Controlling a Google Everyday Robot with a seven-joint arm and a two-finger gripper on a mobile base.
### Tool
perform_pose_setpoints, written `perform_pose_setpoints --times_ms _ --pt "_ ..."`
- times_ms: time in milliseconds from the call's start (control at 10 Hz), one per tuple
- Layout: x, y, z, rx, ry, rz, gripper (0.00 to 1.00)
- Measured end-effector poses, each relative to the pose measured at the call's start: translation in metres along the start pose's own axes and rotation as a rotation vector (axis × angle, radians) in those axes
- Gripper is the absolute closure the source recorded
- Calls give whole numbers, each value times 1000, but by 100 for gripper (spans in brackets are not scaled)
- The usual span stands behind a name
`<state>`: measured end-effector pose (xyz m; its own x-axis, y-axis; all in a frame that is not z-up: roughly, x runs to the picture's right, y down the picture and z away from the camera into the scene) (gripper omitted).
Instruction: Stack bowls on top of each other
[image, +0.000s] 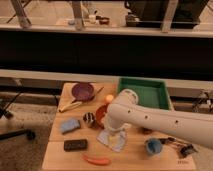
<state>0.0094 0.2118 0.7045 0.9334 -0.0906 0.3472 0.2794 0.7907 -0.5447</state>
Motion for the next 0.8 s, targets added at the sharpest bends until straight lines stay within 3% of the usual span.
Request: perform_pose_setpoints --times_ms 800 --pt "14 -31 20 30 -6 34 20"
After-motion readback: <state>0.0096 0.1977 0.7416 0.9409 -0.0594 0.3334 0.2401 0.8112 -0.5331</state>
